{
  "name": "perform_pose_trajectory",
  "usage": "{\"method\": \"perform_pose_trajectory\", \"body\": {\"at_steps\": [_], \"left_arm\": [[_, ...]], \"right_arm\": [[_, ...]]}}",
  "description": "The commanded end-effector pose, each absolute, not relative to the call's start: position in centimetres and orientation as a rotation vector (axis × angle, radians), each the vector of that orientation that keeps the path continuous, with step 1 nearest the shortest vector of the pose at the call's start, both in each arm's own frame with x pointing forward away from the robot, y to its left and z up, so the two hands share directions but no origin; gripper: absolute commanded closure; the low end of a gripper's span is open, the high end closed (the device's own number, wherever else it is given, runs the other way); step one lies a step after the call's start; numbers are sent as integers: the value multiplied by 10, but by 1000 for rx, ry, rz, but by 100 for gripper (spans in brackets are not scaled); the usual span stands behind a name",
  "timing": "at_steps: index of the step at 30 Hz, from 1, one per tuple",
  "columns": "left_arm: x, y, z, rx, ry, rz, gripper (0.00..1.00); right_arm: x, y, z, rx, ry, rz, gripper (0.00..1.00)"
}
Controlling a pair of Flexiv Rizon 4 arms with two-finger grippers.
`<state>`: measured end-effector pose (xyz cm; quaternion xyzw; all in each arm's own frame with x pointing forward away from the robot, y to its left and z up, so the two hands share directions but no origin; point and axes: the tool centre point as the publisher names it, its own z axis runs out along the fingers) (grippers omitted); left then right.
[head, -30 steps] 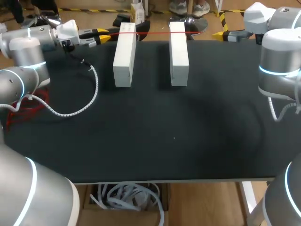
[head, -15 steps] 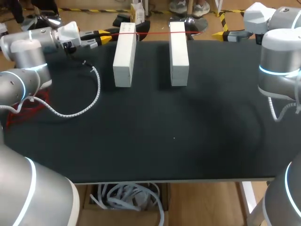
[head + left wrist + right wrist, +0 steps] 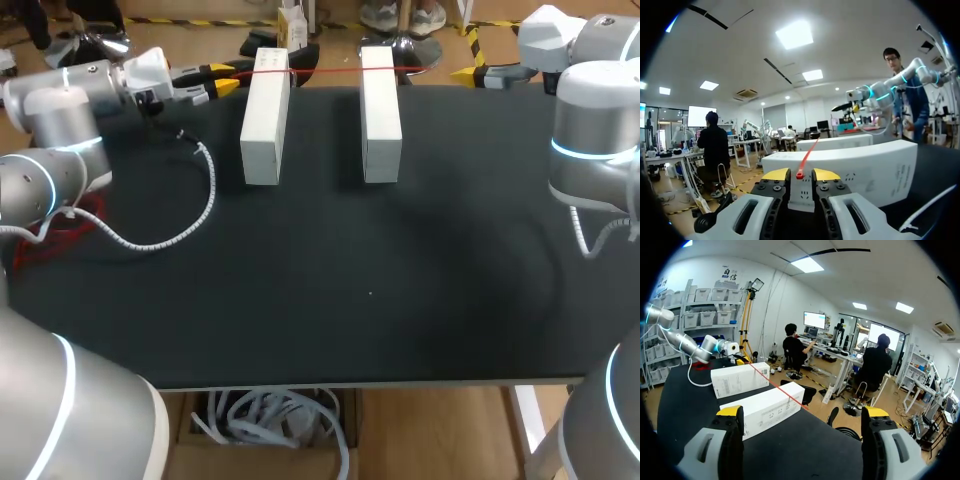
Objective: Grab the tape and strap the tape.
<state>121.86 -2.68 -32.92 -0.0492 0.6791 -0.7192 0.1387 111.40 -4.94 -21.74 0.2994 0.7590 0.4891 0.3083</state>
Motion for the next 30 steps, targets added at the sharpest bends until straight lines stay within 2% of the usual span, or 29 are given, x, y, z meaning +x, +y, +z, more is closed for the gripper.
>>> {"method": "perform_pose_trajectory", "body": {"at_steps": [1, 3, 19, 22, 23, 24, 30], "left_arm": [[1225, -25, -335, 718, 2297, -2357, 83], [1225, -24, -336, 716, 2297, -2358, 85], [1222, -25, -337, 717, 2289, -2365, 84], [1222, -25, -337, 716, 2288, -2367, 87], [1222, -24, -337, 715, 2288, -2367, 91], [1221, -24, -338, 715, 2286, -2367, 100], [1219, -25, -336, 718, 2282, -2367, 100]], "right_arm": [[1114, -50, -217, 792, 2010, 1292, 0], [1114, -50, -217, 792, 2010, 1292, 0], [1114, -50, -217, 792, 2010, 1292, 0], [1114, -50, -217, 792, 2010, 1292, 0], [1114, -50, -217, 792, 2010, 1292, 0], [1114, -50, -217, 792, 2010, 1292, 0], [1114, -50, -217, 792, 2010, 1292, 0]]}}
